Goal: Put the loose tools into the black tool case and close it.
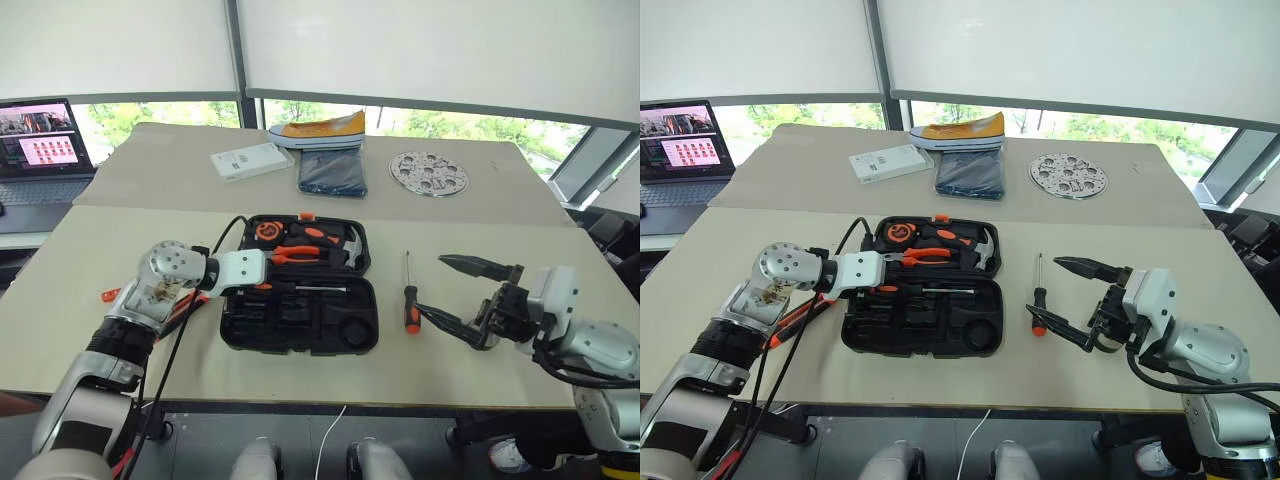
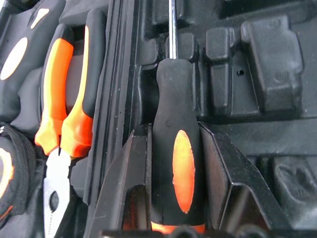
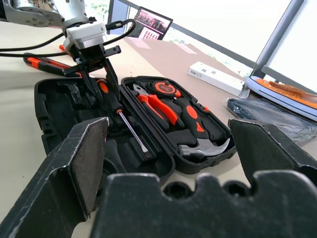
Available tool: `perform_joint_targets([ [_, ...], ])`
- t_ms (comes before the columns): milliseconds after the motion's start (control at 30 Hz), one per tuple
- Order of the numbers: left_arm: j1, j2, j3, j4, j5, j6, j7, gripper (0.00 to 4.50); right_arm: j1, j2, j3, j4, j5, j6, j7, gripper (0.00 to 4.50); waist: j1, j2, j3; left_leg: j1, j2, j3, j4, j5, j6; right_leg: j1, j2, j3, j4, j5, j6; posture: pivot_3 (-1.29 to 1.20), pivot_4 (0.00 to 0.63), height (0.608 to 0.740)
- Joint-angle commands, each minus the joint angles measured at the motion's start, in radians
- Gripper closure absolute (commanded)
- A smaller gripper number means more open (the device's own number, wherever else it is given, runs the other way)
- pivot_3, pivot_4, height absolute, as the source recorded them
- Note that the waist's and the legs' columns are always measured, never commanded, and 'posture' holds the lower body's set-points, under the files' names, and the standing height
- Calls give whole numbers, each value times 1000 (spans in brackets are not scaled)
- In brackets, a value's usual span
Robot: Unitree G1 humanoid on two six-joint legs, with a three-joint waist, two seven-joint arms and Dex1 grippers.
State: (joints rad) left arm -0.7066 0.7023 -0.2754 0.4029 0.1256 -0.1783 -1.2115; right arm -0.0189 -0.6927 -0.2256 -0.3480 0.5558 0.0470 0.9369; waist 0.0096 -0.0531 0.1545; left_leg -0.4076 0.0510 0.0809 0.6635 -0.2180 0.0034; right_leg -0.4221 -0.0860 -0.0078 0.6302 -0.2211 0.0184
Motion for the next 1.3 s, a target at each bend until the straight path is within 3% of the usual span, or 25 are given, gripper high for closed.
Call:
perform_joint_targets([
  [33,-28,7,-3,15,50,19,53,3604,3,12,-12,-42,1,4,-23,0,0,0,0,0,0,0,0,0,0,0,0,0,0,0,0,0,150,740],
  [133,-27,-4,8,2,43,68,61,3604,2,18,-8,-54,0,11,-33,0,1,0,0,0,0,0,0,0,0,0,0,0,0,0,0,0,150,740],
  [367,-18,31,-28,27,82,-12,36,3604,7,29,-2,-58,0,10,-45,0,0,0,0,1,0,0,1,1,1,0,0,0,1,0,1,0,150,740],
  [433,-10,23,-23,21,70,-1,34,2590,11,31,1,-63,-1,10,-48,0,0,0,0,1,0,0,1,1,1,0,0,0,1,0,0,0,150,740],
  [633,-5,-21,58,9,-45,-14,57,699,30,36,10,-79,3,18,-51,0,4,4,-2,1,0,0,1,1,1,1,-1,0,1,0,2,0,150,740],
  [833,3,-77,148,-61,-225,156,31,699,55,45,2,-75,-1,6,-53,0,2,4,-2,-1,0,0,1,1,1,0,-1,0,0,1,1,0,150,740],
  [867,8,-80,152,-69,-238,187,29,1229,58,51,2,-77,-3,3,-61,0,2,4,-2,-1,0,0,1,1,1,0,-1,0,0,1,1,0,150,740],
  [900,13,-81,144,-68,-231,218,37,1380,62,64,7,-78,-19,-12,-73,0,1,4,-2,-1,0,0,1,1,1,0,-1,0,0,1,1,0,150,740],
  [1067,36,-117,114,-85,-218,338,74,3329,74,95,24,-75,-58,-42,-78,0,0,4,-2,0,-1,0,1,1,1,0,0,0,1,0,2,0,150,740],
  [1167,63,-99,52,-86,-126,341,100,4451,71,104,28,-74,-68,-46,-80,0,1,4,-2,0,-1,0,1,1,1,0,0,0,0,0,2,0,150,740],
  [1300,68,-116,39,-102,-115,393,135,4484,85,118,35,-72,-79,-59,-79,0,1,6,-3,1,-1,0,1,1,1,1,-1,0,1,0,2,0,150,740],
])
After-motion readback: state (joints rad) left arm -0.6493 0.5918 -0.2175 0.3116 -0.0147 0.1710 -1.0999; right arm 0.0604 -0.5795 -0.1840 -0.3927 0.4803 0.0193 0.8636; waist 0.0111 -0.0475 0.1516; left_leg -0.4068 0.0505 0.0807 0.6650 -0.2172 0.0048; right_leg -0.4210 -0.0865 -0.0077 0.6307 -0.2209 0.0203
